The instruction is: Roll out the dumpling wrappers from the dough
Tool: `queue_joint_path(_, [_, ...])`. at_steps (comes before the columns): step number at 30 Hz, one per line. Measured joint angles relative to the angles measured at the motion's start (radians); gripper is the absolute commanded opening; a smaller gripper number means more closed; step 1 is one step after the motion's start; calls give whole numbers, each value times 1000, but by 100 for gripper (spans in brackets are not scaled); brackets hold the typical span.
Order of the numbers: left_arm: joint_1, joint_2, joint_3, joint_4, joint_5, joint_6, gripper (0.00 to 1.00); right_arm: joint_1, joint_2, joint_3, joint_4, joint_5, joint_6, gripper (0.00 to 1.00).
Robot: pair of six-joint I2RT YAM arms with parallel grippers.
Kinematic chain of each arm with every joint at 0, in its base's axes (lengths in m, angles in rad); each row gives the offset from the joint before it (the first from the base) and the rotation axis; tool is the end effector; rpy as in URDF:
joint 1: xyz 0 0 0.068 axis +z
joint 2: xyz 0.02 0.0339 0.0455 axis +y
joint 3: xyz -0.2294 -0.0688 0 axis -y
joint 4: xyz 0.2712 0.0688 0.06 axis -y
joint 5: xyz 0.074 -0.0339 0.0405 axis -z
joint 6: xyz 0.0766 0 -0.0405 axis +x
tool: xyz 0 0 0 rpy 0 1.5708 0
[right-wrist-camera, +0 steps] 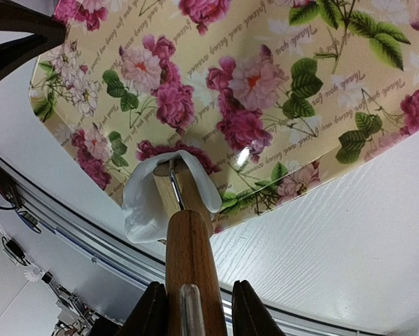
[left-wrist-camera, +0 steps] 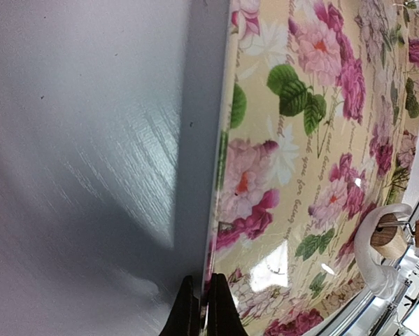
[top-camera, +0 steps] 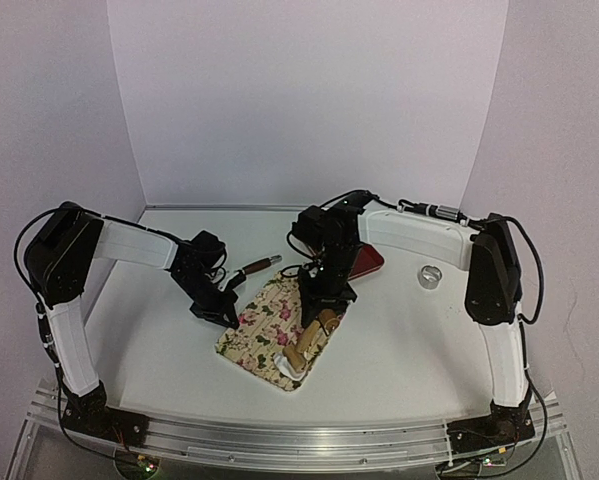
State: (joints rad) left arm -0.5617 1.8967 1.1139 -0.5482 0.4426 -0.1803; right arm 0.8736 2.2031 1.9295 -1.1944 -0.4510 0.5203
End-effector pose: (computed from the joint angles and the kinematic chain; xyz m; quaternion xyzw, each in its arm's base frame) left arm 0.2889 -0.2206 0.0430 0.2094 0.9461 -0.2454 0.0297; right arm 0.2618 0.3646 0.1409 0.1824 -0.9562 -0.2034 0.1049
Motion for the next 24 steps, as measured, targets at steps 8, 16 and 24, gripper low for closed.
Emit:
queue_joint_path(8, [0,-24,-35,33,-19,-20,0,-42,-15,-32,32,-6,-50,0])
queue_joint_path(16, [6,-29,-37,36,-37,-65,0,-114,16,14,27,-7,-120,0])
queue_joint_path(24, [7,-36,-49,52,-49,-88,0,-151,29,33,27,-10,-149,0])
